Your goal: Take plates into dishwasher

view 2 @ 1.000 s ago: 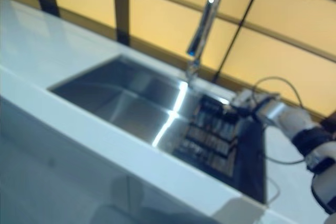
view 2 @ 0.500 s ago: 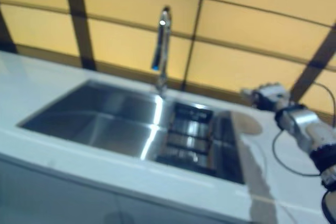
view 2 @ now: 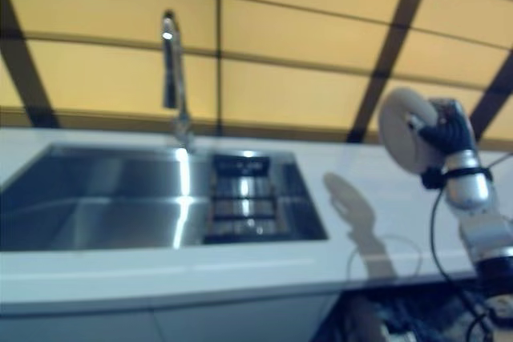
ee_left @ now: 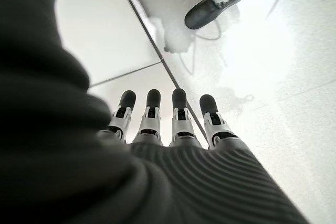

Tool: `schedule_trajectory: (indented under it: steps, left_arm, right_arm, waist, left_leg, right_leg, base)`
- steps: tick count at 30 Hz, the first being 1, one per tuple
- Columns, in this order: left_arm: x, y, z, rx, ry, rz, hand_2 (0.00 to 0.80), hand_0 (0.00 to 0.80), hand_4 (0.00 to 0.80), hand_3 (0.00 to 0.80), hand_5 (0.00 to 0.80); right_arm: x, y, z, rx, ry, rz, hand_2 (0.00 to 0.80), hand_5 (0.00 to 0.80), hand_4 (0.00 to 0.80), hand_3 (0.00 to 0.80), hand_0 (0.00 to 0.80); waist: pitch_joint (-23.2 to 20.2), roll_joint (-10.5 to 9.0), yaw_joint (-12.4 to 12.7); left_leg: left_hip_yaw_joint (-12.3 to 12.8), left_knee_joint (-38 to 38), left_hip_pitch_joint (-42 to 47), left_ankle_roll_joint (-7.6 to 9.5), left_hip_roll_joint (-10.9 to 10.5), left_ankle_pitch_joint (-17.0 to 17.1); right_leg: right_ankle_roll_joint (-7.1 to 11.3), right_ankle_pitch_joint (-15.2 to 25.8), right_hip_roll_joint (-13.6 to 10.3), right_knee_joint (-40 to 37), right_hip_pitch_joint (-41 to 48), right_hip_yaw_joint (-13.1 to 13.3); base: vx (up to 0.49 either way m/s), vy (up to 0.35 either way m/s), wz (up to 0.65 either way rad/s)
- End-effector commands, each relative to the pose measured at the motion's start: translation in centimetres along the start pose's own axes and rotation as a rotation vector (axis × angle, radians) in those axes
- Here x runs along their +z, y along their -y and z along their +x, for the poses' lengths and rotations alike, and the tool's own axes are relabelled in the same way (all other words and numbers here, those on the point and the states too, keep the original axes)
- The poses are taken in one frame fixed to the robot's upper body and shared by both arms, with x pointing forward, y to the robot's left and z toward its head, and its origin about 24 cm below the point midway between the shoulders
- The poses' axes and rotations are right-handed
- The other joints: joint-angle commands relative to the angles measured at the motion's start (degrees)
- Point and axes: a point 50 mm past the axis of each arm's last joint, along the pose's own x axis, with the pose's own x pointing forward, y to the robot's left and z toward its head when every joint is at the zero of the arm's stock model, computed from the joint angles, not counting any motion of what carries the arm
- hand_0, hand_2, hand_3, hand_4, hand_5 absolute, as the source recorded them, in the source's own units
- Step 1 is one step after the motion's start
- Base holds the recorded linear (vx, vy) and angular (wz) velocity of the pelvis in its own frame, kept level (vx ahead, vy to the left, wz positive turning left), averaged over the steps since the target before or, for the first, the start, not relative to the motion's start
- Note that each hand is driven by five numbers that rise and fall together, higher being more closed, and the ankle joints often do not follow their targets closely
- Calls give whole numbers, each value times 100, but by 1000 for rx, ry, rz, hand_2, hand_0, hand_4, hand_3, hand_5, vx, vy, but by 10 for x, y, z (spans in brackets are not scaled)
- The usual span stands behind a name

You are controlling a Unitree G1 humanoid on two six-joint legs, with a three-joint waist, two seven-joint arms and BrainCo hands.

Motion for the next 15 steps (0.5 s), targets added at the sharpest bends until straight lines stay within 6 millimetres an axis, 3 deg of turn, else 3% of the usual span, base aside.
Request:
schedule_trajectory:
  steps: [1,6,9,15]
  left_arm:
    - [2,-15,2,48,16,19,0,0,0,0,0]
    - [3,-16,2,39,32,5,0,0,0,0,0]
    - [6,-18,2,39,39,4,0,0,0,0,0]
    - [10,-24,3,62,42,18,0,0,0,0,0]
  right_arm:
    - [18,5,2,-85,82,308,800,800,800,800,800]
    - [15,-6,-8,-100,65,566,800,800,800,800,800]
    - [11,-9,-13,-113,45,605,800,800,800,800,800]
    - [-13,-7,-29,-152,-71,766,800,800,800,800,800]
  waist:
    - [-408,-323,106]
    - [-525,-408,159]
    - [-588,-461,136]
    - [-668,-580,-53]
  left_leg:
    - [-304,11,-139,74,-536,-518]
    - [154,44,-259,78,-421,-574]
    - [435,46,-303,61,-350,-551]
    - [831,7,-261,-26,-162,-500]
  right_leg:
    - [125,508,-641,-305,276,78]
    - [234,533,-956,-268,754,-69]
    - [328,620,-1063,-314,907,-133]
    - [362,484,-852,-648,942,-224]
  base:
    - [-122,-52,-46]
    - [-118,-90,-110]
    - [-96,-137,-56]
    - [-99,-222,-75]
